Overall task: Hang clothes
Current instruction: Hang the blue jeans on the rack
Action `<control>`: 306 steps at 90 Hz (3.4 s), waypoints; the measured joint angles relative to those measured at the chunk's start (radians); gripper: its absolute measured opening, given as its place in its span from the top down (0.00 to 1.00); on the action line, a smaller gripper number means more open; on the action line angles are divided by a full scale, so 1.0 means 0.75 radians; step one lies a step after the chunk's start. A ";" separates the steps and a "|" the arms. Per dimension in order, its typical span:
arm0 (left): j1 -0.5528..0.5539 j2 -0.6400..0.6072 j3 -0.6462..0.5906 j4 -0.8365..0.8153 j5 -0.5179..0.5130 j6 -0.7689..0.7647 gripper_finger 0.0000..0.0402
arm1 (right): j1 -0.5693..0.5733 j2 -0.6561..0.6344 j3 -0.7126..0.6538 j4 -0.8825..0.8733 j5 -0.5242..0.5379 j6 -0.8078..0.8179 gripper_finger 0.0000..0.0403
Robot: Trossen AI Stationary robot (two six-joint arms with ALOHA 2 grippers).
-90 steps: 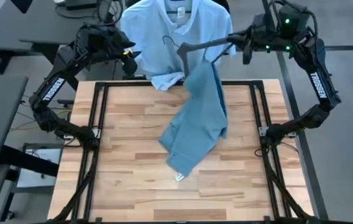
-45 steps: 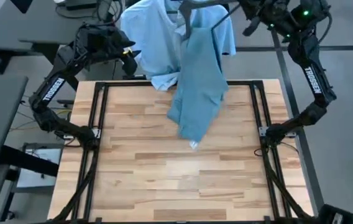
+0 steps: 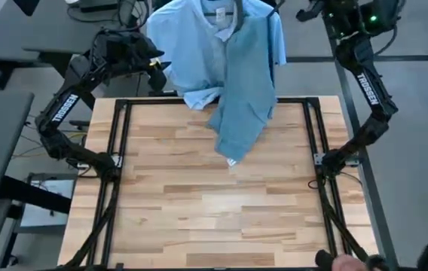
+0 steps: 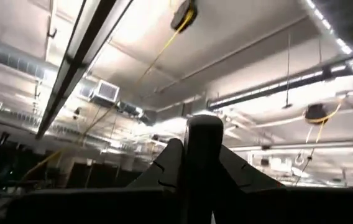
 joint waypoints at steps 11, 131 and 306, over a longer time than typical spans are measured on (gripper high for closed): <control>0.000 0.000 0.000 0.001 0.000 -0.007 0.57 | 0.021 0.054 0.108 0.007 -0.003 -0.004 0.93; -0.155 0.543 -0.149 1.440 0.574 -0.320 0.57 | 0.434 0.059 0.254 -0.222 -0.075 -0.065 0.93; 0.051 0.100 0.030 -0.653 0.186 0.088 0.94 | 0.037 0.101 0.252 -2.150 -0.051 -0.369 0.56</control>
